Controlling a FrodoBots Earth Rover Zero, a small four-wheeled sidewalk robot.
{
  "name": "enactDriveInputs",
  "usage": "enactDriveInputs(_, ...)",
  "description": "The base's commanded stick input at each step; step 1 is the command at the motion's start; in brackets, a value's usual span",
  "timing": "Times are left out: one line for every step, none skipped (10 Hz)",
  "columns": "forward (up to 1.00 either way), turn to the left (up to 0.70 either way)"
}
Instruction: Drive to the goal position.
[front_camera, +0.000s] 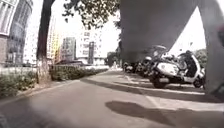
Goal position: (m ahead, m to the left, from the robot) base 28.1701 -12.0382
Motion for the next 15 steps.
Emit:
enactDriveInputs(0.70,0.00)
enactDriveInputs(0.70,0.00)
enactDriveInputs(0.70,0.00)
enactDriveInputs(0.70,0.00)
enactDriveInputs(0.70,0.00)
enactDriveInputs(0.70,0.00)
enactDriveInputs(0.70,0.00)
enactDriveInputs(0.70,0.00)
enactDriveInputs(0.70,0.00)
enactDriveInputs(0.70,0.00)
enactDriveInputs(0.70,0.00)
enactDriveInputs(0.70,0.00)
enactDriveInputs(0.70,0.00)
enactDriveInputs(0.70,0.00)
enactDriveInputs(0.70,0.00)
